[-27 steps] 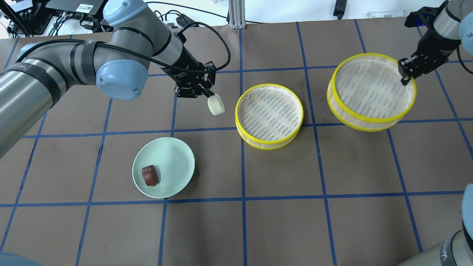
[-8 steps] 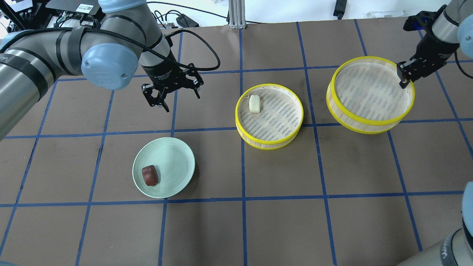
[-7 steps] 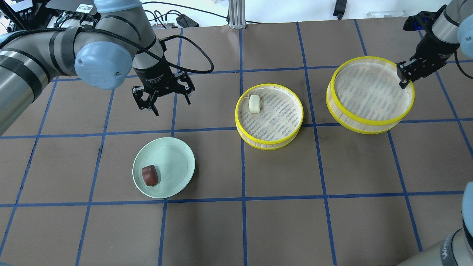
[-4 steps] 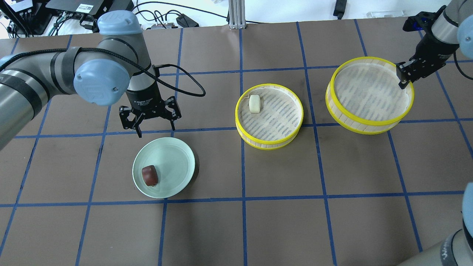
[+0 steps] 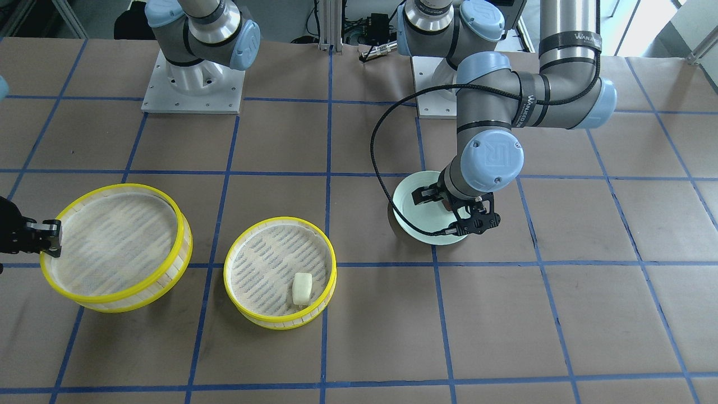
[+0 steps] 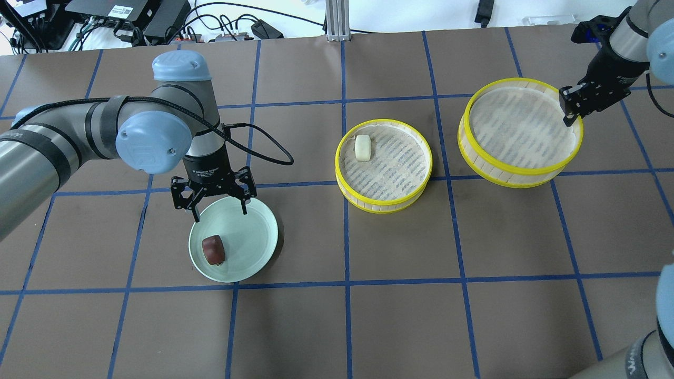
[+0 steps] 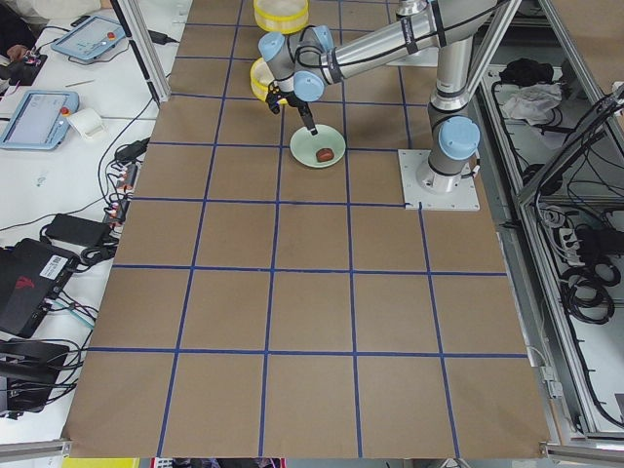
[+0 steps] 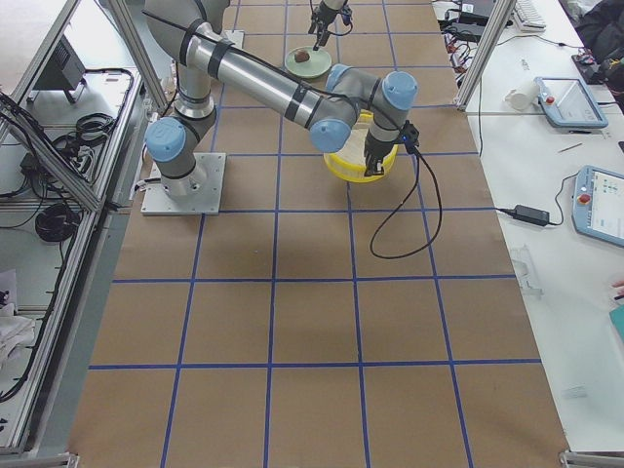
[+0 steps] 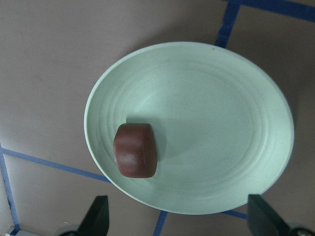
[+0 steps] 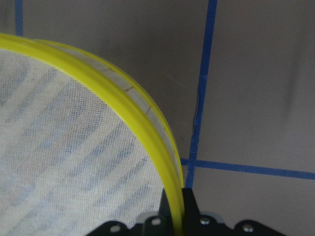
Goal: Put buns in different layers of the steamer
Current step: 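Move left gripper back over the plate toward the brown bun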
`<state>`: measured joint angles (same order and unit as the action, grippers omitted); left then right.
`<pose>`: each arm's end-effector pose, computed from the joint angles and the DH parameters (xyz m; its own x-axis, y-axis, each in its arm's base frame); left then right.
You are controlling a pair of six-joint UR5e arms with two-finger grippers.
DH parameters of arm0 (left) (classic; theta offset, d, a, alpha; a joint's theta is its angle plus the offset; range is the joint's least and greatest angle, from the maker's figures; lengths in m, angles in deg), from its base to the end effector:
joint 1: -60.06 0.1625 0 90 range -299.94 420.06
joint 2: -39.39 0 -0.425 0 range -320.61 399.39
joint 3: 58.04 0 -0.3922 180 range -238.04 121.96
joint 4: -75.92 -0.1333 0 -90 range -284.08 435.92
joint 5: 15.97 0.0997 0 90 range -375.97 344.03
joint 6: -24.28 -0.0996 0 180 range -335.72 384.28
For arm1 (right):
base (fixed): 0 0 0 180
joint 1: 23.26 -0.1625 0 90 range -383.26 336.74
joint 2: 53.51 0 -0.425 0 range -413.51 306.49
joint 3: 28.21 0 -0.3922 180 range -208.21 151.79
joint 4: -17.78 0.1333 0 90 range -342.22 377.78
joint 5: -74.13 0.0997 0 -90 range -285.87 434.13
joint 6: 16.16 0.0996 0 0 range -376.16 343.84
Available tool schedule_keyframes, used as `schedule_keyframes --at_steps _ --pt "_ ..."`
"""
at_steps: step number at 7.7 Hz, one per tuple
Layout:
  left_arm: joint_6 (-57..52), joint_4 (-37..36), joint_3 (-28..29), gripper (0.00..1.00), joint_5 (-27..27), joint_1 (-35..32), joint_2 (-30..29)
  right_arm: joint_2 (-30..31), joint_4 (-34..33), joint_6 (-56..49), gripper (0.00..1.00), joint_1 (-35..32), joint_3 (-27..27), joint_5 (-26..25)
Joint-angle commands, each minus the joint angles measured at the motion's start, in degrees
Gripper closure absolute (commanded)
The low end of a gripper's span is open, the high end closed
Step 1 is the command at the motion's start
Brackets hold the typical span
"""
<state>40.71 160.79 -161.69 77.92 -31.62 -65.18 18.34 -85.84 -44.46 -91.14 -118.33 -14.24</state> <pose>-0.1413 -0.5013 0.2579 -0.9634 -0.2065 -0.1708 -0.2560 0.8977 0.3585 -0.0984 -0.6035 0.3361 -0.9925 -0.1045 -0.0634 -0.1082 0.9924 0.0579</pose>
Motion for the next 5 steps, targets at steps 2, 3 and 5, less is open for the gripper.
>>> schedule_keyframes --at_steps 2,3,5 --pt "0.61 0.04 -0.94 0.00 2.08 0.09 -0.99 0.04 -0.44 12.08 1.00 -7.32 -0.23 1.08" --pt "0.61 0.04 -1.29 0.00 2.26 0.27 -1.08 0.04 -2.01 16.22 1.00 -10.92 -0.23 1.26" --pt "0.61 -0.05 -1.74 0.00 2.09 0.27 -1.60 -0.92 -6.13 26.83 1.00 -18.39 -0.32 2.40"
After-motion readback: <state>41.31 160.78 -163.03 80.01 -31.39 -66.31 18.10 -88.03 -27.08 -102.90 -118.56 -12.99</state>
